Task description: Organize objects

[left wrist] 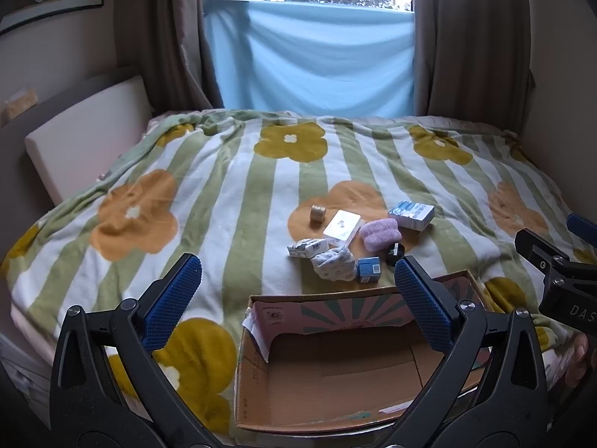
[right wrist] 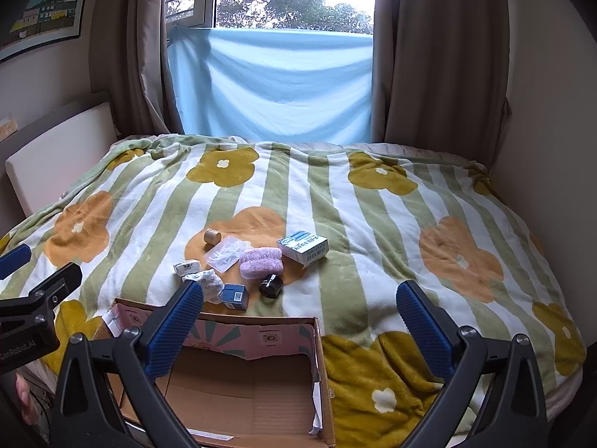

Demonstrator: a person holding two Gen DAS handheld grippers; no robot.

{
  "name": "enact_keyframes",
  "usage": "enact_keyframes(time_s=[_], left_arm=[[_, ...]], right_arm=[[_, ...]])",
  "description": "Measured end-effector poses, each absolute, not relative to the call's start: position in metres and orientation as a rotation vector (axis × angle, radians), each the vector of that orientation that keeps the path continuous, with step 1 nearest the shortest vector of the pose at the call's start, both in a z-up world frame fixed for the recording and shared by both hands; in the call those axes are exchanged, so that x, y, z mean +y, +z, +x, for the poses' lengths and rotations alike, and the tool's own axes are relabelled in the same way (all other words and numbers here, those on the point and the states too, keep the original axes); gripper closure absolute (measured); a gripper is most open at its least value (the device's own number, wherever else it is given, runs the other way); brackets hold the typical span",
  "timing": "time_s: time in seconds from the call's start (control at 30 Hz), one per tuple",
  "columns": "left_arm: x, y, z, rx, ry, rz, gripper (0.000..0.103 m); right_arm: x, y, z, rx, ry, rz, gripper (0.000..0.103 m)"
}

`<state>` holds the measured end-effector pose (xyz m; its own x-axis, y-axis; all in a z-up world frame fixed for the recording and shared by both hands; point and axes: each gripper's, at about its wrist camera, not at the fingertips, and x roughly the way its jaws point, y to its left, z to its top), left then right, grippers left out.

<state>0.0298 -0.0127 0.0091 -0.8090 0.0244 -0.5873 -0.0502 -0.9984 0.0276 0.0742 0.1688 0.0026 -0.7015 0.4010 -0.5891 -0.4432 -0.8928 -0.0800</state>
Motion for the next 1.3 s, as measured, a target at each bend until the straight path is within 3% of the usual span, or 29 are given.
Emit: enact_keyframes(time_s=[1.3], left_arm=[[-0.0069,0.0103,0.0276,0.076,2.91,-0.968,0.0]], right_arm=[[0.1667,-0.0034,0.0709,0.097,2.523,-0.881,0.0]])
